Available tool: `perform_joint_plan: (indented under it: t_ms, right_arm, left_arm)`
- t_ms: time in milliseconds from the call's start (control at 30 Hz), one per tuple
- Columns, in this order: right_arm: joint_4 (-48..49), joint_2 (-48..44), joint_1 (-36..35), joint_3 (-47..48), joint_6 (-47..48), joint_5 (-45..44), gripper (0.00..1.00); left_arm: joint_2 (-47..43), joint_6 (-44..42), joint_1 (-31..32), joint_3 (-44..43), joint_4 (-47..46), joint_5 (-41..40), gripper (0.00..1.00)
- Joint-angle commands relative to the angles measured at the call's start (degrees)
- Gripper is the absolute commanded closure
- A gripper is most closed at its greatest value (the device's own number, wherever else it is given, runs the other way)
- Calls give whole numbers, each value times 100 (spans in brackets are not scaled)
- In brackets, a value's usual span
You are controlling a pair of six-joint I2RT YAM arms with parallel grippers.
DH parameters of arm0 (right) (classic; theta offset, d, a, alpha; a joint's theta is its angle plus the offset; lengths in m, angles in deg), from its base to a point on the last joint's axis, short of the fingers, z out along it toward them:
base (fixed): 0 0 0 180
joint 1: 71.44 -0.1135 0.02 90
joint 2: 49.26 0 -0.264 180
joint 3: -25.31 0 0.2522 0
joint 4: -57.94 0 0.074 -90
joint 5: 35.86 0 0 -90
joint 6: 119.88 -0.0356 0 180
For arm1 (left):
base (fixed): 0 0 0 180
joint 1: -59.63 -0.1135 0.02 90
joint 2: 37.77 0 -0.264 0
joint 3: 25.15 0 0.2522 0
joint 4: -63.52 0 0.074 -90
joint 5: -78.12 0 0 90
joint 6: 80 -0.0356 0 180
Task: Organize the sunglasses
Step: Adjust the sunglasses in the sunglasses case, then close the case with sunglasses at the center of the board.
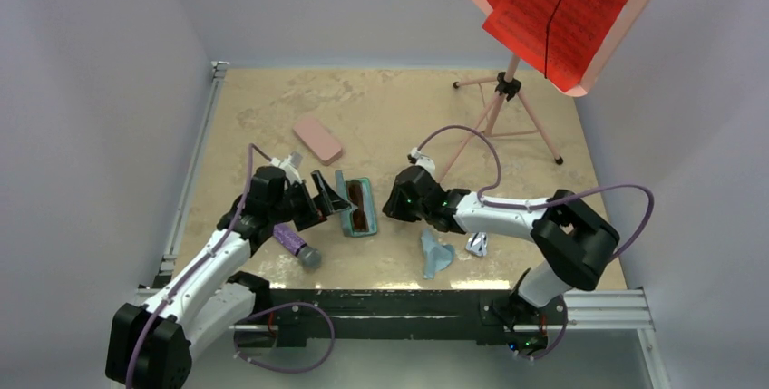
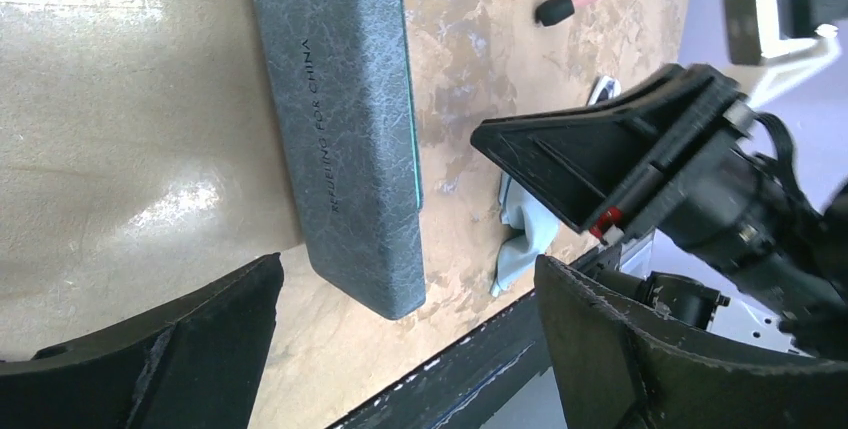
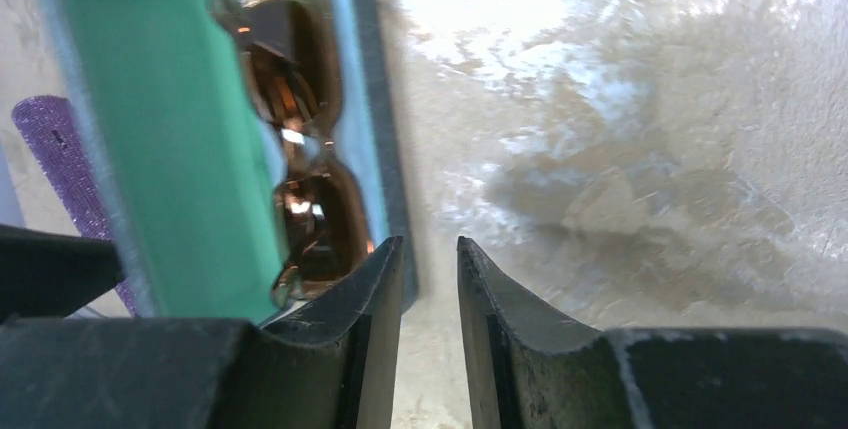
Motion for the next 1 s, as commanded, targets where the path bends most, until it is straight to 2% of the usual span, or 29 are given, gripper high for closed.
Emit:
perform_joint_plan:
  t_ms: [0, 167, 400, 700, 967]
  right_arm:
    - [1561, 245, 310, -367, -206, 1370, 70]
    - [1370, 794, 326, 4, -145, 1454, 75]
    - [1336, 1002, 344, 107, -91, 1441, 76]
    - [1211, 1162, 362, 249, 59, 1472, 77]
    - [1278, 1315, 365, 318, 88, 1649, 77]
  left_arm:
    - [126, -52, -18, -288, -138, 0, 0]
    - [132, 10, -9, -336, -268, 146, 0]
    - [430, 78, 88, -471, -447, 194, 0]
    - [1129, 152, 764, -911, -622, -128, 0]
    - [2242, 335, 1281, -1051, -941, -326, 0]
